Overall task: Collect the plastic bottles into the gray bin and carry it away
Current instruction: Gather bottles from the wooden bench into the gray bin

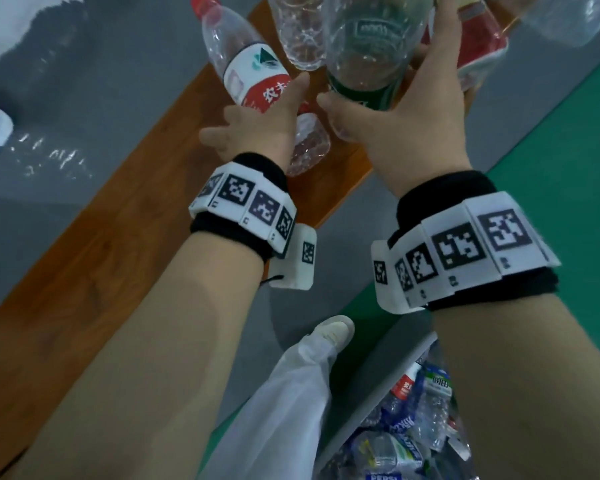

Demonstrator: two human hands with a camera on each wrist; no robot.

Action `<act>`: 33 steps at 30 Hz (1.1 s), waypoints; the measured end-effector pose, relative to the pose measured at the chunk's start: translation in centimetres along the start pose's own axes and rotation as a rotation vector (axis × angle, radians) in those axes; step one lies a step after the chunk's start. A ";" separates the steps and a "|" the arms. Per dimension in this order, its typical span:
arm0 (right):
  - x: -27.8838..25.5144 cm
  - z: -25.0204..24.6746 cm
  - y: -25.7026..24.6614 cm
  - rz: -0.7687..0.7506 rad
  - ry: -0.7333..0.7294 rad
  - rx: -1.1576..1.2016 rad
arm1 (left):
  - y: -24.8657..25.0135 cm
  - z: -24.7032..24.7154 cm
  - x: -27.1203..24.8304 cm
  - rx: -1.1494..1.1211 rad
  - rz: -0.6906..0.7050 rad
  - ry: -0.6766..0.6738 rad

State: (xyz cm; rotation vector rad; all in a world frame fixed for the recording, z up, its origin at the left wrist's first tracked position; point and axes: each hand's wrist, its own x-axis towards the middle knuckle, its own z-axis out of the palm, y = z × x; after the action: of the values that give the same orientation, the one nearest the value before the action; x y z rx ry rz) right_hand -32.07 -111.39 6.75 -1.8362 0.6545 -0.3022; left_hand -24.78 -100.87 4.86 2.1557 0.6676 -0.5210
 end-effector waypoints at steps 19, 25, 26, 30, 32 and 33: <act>-18.5 -9.2 9.6 0.364 0.093 0.084 | -12.2 2.7 -15.9 -0.124 0.253 -0.127; -32.5 -12.6 17.9 0.751 0.148 0.039 | -21.9 8.5 -23.5 0.091 0.214 -0.370; -34.3 -13.0 19.1 0.815 0.157 0.038 | -23.5 9.3 -24.8 0.160 0.245 -0.395; -39.3 -14.0 23.5 1.057 0.198 -0.007 | -29.4 11.8 -28.2 0.414 0.318 -0.499; -40.7 -14.4 25.4 1.152 0.191 -0.049 | -32.3 12.7 -28.9 0.547 0.335 -0.546; -41.2 -14.5 26.1 1.189 0.182 -0.063 | -33.6 13.1 -29.1 0.609 0.340 -0.563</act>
State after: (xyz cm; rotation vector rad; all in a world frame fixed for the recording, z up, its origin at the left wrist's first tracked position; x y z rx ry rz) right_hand -80.43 -105.52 -7.88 -1.1971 1.7399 0.3540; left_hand -69.84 -101.44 -5.79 2.4215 -0.2001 -1.1908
